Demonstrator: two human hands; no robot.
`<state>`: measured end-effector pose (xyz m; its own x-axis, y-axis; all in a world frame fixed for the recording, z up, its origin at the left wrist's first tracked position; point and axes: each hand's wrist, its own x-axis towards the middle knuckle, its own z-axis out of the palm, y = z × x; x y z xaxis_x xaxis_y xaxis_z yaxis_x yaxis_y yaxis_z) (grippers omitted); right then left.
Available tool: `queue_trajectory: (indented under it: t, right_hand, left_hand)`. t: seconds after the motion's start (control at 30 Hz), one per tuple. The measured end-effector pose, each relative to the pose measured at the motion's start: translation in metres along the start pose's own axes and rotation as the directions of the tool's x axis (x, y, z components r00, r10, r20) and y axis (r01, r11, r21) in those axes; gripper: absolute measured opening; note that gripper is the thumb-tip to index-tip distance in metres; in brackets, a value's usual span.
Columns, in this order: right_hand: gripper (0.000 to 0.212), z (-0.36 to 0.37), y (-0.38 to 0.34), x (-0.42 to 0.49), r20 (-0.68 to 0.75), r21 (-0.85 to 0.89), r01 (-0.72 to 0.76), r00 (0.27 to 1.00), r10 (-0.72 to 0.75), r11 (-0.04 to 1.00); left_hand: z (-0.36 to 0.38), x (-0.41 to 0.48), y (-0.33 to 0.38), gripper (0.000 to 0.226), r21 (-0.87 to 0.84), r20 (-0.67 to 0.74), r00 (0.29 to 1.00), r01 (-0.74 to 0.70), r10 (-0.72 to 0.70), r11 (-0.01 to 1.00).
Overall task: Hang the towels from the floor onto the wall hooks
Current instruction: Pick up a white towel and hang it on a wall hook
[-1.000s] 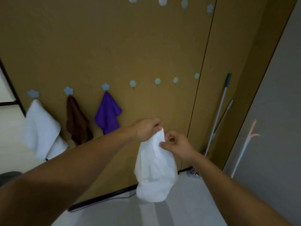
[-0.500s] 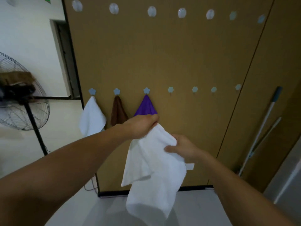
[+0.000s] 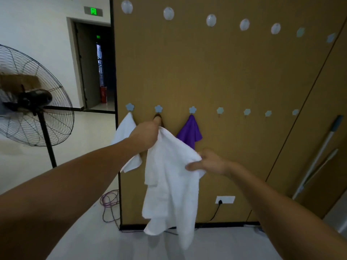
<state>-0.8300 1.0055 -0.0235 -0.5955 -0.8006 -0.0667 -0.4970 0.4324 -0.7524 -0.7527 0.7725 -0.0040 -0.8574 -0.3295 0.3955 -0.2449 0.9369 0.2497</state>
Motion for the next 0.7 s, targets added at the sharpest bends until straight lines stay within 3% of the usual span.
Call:
queue_trajectory:
  t: [0.07,0.1,0.2,0.27,0.33,0.4,0.5,0.63,0.7]
  right_hand:
    - [0.012,0.009,-0.014,0.01,-0.159,0.335,0.066,0.987,-0.013,0.94]
    - [0.015,0.014,-0.019,0.015,-0.161,0.464,0.077,0.987,-0.001,0.883]
    - [0.037,0.034,-0.031,0.028,-0.049,0.505,-0.081,0.991,0.122,0.859]
    - [0.044,0.042,-0.037,0.037,-0.112,0.582,-0.104,0.972,0.206,0.807]
    - [0.046,0.04,-0.04,0.046,-0.224,0.749,-0.023,0.932,0.285,0.662]
    - [0.052,0.032,-0.039,0.051,-0.244,0.824,0.035,0.923,0.298,0.565]
    - [0.057,0.023,-0.033,0.056,-0.212,0.877,0.08,0.949,0.234,0.474]
    - [0.058,0.01,-0.034,0.063,-0.172,0.923,0.105,0.973,0.154,0.37]
    - [0.058,0.004,-0.036,0.068,-0.147,0.934,0.105,0.984,0.101,0.34]
  left_hand:
    - [0.001,0.003,-0.019,0.015,-0.148,-0.027,0.999,0.025,-0.029,0.989]
    - [0.002,0.004,-0.026,0.01,-0.217,-0.036,0.998,0.036,-0.045,0.975]
    - [0.006,0.009,-0.042,0.008,-0.386,-0.034,0.997,0.048,-0.066,0.921]
    - [0.009,0.008,-0.049,0.006,-0.457,0.036,0.996,0.09,-0.083,0.885]
    - [0.018,0.004,-0.058,0.011,-0.519,0.19,0.976,0.19,-0.104,0.834]
    - [0.031,-0.003,-0.063,0.023,-0.498,0.402,0.912,0.299,-0.089,0.814]
    - [0.045,-0.016,-0.073,0.04,-0.332,0.621,0.779,0.362,-0.087,0.871]
    - [0.059,-0.031,-0.091,0.062,-0.3,0.798,0.582,0.609,-0.157,0.734]
    - [0.066,-0.033,-0.095,0.065,-0.303,0.828,0.532,0.687,-0.174,0.661]
